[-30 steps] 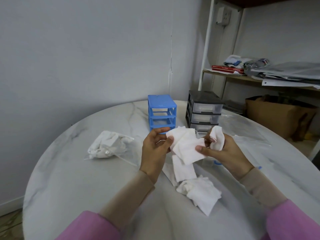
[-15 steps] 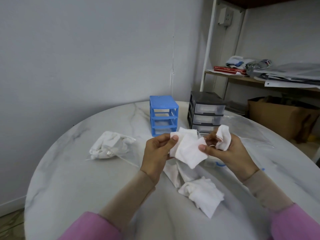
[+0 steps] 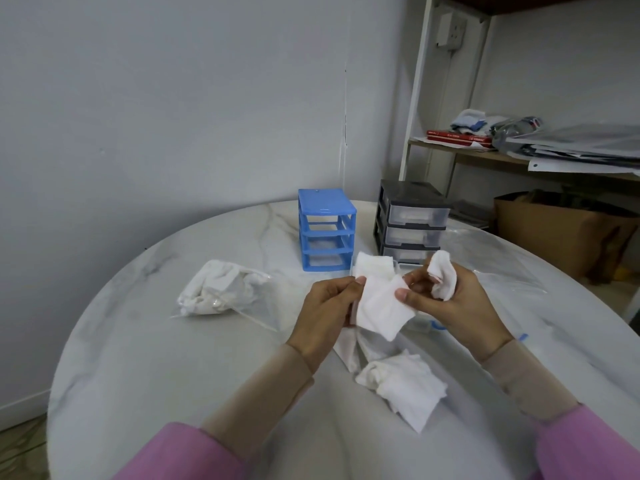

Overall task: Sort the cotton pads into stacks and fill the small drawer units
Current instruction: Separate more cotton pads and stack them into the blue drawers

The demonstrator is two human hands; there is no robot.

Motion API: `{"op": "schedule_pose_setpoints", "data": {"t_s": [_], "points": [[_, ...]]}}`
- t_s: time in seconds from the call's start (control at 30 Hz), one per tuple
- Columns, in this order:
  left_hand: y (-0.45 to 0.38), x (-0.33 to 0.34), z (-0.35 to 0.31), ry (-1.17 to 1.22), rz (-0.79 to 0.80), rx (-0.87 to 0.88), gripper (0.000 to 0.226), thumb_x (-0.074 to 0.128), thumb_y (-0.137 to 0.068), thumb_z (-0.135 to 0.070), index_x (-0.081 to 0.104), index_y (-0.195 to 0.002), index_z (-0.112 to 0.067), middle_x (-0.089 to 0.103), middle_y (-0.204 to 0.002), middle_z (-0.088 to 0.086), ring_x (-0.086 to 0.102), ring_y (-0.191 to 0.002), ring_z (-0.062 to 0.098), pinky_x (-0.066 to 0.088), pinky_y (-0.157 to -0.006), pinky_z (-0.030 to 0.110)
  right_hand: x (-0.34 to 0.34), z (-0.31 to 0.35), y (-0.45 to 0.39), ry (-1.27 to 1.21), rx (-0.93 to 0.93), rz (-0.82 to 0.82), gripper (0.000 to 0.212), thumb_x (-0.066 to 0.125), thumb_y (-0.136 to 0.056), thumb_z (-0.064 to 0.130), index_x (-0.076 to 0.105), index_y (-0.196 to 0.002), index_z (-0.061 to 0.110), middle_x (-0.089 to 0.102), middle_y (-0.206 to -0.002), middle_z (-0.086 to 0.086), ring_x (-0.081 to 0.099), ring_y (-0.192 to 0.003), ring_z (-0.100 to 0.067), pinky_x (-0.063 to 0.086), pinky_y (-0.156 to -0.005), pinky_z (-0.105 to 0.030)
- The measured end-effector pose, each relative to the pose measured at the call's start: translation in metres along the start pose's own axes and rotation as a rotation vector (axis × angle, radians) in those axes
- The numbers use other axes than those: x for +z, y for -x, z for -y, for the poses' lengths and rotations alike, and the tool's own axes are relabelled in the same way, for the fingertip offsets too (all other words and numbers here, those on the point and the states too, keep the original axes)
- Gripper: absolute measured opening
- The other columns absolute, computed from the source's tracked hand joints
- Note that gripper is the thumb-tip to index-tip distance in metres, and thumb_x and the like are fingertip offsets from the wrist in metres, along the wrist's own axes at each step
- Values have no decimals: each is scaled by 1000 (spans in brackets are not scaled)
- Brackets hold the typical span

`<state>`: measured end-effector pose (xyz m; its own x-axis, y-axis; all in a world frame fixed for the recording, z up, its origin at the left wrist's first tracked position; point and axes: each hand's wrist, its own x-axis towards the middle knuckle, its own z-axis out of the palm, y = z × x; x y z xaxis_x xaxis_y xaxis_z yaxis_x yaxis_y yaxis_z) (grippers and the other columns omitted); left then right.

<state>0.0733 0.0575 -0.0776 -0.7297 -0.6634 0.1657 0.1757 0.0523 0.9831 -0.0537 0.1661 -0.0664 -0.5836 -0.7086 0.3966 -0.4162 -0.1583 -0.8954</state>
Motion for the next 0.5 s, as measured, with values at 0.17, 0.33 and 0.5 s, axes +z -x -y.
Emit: {"op": "schedule_pose_setpoints", "data": {"t_s": [0.17, 0.33, 0.5], "points": [[1, 0, 0, -35, 23, 9, 26, 47, -95, -13, 67, -78, -13, 65, -84, 8, 59, -82, 17, 50, -71, 23, 0, -1, 1, 1, -11, 5, 18, 70, -72, -6, 59, -86, -9, 66, -74, 0, 62, -60, -2, 50, -59, -11], [2, 2, 0, -14, 48, -42, 23, 44, -97, -21, 67, -94, -14, 67, -88, -1, 62, -82, 11, 52, -66, 14, 1, -1, 2, 27, -30, 6, 16, 70, -73, -6, 60, -85, -6, 65, -76, -2, 61, -60, -1, 50, -60, -11], [5, 4, -5, 31, 110, -34, 22, 50, -93, -22, 67, -81, -16, 69, -71, -11, 65, -68, -1, 51, -60, 13, 2, -2, 1, 47, -30, -33, 17, 70, -74, -5, 58, -85, -5, 62, -74, 1, 59, -58, 4, 47, -57, -7]]}}
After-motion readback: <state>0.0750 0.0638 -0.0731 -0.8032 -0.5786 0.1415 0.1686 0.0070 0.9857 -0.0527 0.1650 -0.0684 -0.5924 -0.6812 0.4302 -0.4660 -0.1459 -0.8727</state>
